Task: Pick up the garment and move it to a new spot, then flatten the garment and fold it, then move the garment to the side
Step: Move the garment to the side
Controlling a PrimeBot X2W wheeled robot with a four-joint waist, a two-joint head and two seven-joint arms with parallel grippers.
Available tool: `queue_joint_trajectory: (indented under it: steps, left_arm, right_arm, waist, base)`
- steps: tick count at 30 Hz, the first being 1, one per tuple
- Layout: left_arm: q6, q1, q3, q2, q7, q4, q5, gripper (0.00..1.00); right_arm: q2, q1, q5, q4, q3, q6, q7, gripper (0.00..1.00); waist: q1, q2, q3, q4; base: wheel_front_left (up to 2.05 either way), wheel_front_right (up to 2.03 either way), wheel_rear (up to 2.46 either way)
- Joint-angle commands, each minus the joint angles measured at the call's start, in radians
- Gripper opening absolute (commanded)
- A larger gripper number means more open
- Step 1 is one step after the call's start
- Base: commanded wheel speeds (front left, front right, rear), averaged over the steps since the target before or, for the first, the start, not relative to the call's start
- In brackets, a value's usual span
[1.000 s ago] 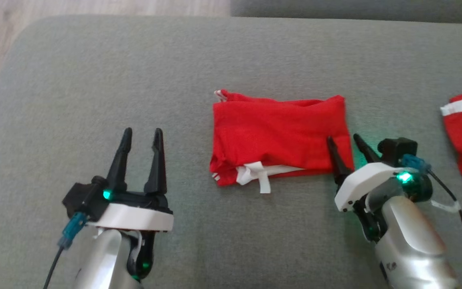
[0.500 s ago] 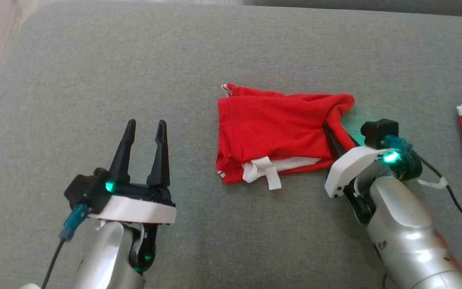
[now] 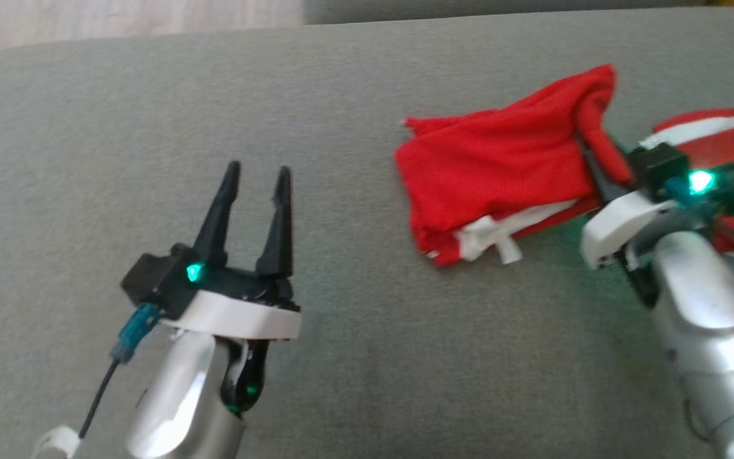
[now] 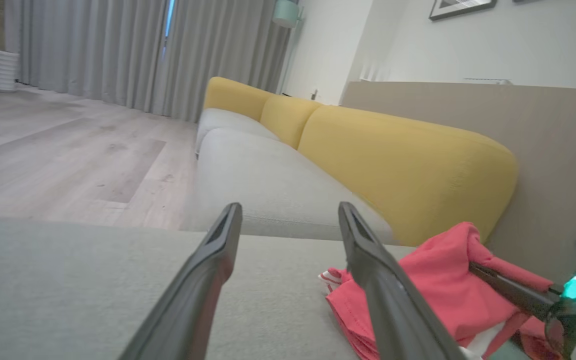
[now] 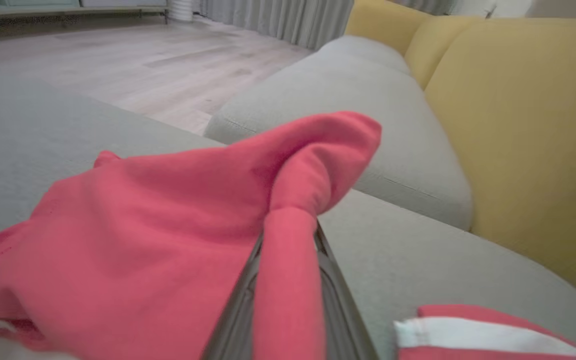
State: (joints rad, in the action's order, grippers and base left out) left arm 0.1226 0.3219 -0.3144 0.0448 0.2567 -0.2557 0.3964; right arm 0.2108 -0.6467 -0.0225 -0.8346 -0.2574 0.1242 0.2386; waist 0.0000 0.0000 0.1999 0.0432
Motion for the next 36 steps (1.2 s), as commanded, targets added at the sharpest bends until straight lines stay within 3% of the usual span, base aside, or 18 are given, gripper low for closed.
queue_joint_trajectory:
  steps: [1,12,23,27,33,34,35,36]
  left_arm:
    - [-0.005,0.048,0.017,0.005,0.005,0.038,0.008,1.0]
    - [-0.021,0.089,-0.031,0.005,0.005,0.058,0.001,1.0]
    - [-0.011,0.135,-0.046,0.005,0.005,0.049,-0.011,1.0]
    - [-0.008,0.143,-0.048,0.005,0.005,0.045,-0.012,1.0]
    - [-0.004,0.151,-0.048,0.005,0.005,0.037,-0.018,1.0]
    - [-0.004,0.152,-0.048,0.005,0.005,0.036,-0.019,1.0]
    - [-0.003,0.153,-0.048,0.005,0.005,0.034,-0.019,1.0]
    - [-0.002,0.155,-0.047,0.005,0.005,0.033,-0.02,1.0]
  right_arm:
    - [0.021,-0.03,0.001,0.045,-0.017,0.007,0.005,0.0]
    - [0.248,-0.038,0.102,0.179,-0.036,0.007,-0.104,0.0]
    - [0.405,-0.052,0.126,0.131,0.053,0.007,-0.172,0.0]
    - [0.428,-0.043,0.097,0.093,0.124,0.007,-0.173,0.0]
    - [0.399,-0.042,0.063,0.044,0.183,0.007,-0.171,0.0]
    - [0.394,-0.043,0.053,0.034,0.194,0.007,-0.174,0.33]
    - [0.389,-0.046,0.042,0.027,0.206,0.007,-0.174,0.86]
    - [0.383,-0.05,0.032,0.022,0.221,0.007,-0.169,1.0]
  waist:
    - [0.0,0.0,0.0,-0.024]
    - [0.0,0.0,0.051,-0.111]
    - [0.0,0.0,0.122,-0.116]
    - [0.0,0.0,0.138,-0.108]
    - [0.0,0.0,0.155,-0.105]
    - [0.0,0.0,0.157,-0.105]
    - [0.0,0.0,0.157,-0.105]
    - [0.0,0.0,0.157,-0.105]
  base:
    - [0.0,0.0,0.0]
    - [0.0,0.0,0.0]
    - [0.0,0.0,0.0]
    - [0.0,0.0,0.0]
    - [0.0,0.0,0.0]
    - [0.0,0.0,0.0]
    - [0.0,0.0,0.0]
    - [0.0,0.0,0.0]
